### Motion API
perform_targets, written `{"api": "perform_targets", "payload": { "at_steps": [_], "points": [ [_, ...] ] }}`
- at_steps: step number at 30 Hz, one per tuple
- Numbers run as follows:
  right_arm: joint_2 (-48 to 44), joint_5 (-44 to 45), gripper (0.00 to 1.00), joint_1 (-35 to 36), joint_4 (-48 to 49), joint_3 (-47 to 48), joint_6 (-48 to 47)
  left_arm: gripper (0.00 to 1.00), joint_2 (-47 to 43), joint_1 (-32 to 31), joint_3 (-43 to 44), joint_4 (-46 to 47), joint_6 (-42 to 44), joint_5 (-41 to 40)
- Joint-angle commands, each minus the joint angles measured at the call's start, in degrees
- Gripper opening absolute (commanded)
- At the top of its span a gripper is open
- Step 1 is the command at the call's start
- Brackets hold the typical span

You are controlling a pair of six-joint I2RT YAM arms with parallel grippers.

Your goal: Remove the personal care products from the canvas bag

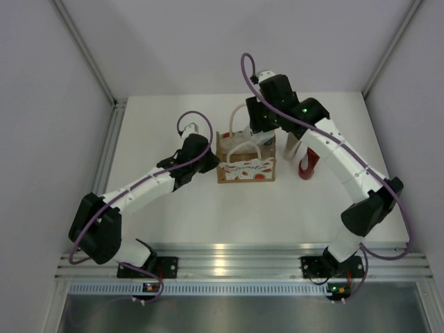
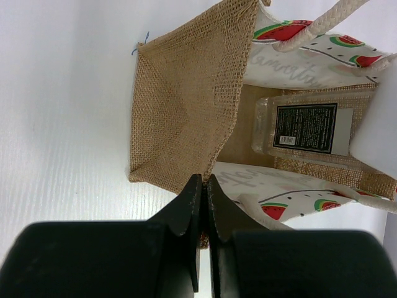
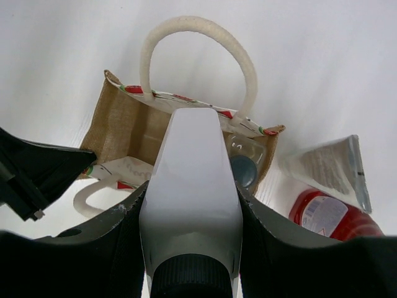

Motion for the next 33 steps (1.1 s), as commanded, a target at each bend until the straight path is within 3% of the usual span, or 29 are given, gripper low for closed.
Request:
{"api": "perform_targets", "payload": {
  "at_steps": [1, 14, 25, 33],
  "points": [
    [-8.9, 3.3, 0.0, -0.4, 3.4, 3.2, -0.4, 0.0, 1.4, -0.1, -0.5, -4.0, 0.1, 0.1],
    [-20.9, 5.3, 0.0, -4.0, 0.5, -4.6, -0.3, 0.0, 1.3, -0.1, -0.8, -4.0, -0.3, 0.3],
    [-30.4, -0.5, 0.0, -11.4, 0.4, -23.4, 0.5, 0.0, 0.9, -0.2, -0.6, -3.9, -0.1, 0.5],
    [-30.2, -5.0, 0.0, -15.5, 6.6, -40.4, 1.8, 0.0, 1.3, -0.1, -0.8, -3.7, -0.4, 1.1]
  ]
}}
